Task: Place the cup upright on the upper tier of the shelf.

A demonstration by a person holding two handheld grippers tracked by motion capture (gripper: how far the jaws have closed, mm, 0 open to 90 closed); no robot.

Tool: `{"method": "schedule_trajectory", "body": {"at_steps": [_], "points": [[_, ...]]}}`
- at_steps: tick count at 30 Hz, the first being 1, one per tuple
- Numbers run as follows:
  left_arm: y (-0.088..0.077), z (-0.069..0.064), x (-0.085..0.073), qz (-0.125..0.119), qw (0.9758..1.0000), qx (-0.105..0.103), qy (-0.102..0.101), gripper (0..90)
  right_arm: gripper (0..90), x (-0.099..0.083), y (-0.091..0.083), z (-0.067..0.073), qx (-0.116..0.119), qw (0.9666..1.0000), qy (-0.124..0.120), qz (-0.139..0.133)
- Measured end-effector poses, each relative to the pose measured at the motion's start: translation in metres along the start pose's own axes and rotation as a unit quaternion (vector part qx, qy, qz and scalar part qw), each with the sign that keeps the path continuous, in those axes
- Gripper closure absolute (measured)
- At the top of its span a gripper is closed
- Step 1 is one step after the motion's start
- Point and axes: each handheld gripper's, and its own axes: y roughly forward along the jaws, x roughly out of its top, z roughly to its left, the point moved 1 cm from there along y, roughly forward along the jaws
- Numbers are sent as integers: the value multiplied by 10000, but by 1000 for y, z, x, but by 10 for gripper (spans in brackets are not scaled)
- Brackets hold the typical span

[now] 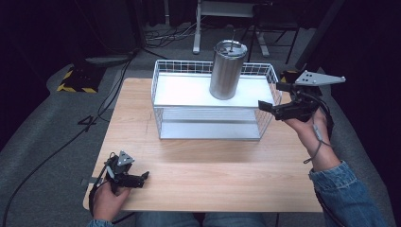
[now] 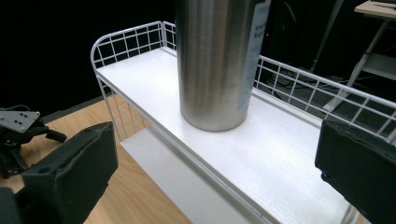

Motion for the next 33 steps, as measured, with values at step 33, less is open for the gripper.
{"method": "schedule_trajectory", "body": {"at_steps": [33], "points": [[1, 0, 1, -6, 10000, 12, 25, 6, 0, -149, -15, -4, -316, 9947, 251, 943]]}}
